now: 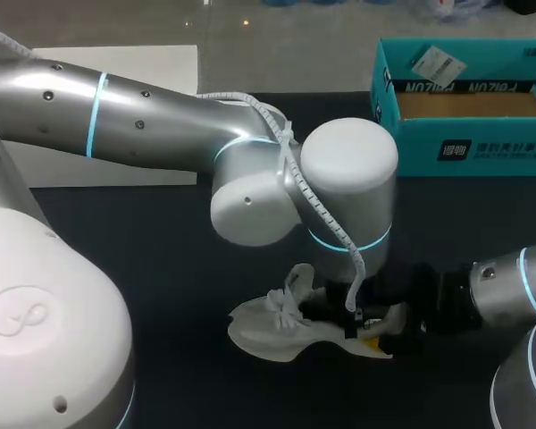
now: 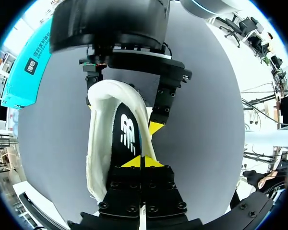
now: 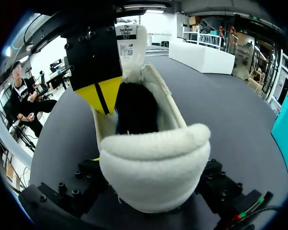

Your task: Take the shoe out of the shoebox, open the shoe tongue, remove and reinsert the insole, then place the shoe into the shoebox

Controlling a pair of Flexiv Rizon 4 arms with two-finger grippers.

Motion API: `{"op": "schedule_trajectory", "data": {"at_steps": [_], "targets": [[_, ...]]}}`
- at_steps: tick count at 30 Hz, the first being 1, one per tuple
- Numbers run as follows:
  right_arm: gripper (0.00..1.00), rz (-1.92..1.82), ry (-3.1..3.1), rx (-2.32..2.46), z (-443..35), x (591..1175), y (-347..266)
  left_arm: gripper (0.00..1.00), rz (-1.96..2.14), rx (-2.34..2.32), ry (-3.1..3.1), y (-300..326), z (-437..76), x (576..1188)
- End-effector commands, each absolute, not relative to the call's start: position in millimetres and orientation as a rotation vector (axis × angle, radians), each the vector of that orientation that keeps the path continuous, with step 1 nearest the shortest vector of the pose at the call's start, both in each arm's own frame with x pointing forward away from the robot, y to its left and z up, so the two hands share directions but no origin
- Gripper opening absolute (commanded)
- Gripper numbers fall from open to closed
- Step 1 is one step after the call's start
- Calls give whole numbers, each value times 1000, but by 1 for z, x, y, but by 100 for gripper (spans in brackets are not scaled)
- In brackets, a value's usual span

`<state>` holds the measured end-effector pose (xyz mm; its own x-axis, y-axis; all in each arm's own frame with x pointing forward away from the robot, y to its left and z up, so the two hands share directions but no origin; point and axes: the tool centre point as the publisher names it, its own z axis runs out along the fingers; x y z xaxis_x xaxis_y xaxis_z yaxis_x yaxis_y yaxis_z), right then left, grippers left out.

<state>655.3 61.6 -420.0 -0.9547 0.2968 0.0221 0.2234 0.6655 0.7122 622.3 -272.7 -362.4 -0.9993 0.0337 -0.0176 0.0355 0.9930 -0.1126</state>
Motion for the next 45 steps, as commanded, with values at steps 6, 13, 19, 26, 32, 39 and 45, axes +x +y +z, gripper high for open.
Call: {"op": "schedule_trajectory", "data": {"at_steps": [6, 13, 19, 26, 32, 39, 45], "targets": [[0, 1163, 2778, 439, -422, 656, 61, 0, -165, 80, 3226, -259, -374, 634], [0, 1163, 2778, 439, -422, 656, 61, 0, -143, 110, 3246, -261, -384, 644], [0, 1163, 2778, 439, -422, 656, 61, 0, -139, 189, 3307, -259, -392, 626], [0, 1163, 2778, 439, -422, 656, 61, 0, -135, 251, 3353, -258, -399, 614], [0, 1163, 2778, 439, -422, 656, 61, 41, -126, 238, 3339, -255, -402, 616], [0, 1163, 2778, 439, -422, 656, 61, 48, -86, 207, 3297, -251, -415, 625], [0, 1163, 2778, 439, -422, 656, 61, 45, -36, 143, 3199, -247, -429, 636]]}}
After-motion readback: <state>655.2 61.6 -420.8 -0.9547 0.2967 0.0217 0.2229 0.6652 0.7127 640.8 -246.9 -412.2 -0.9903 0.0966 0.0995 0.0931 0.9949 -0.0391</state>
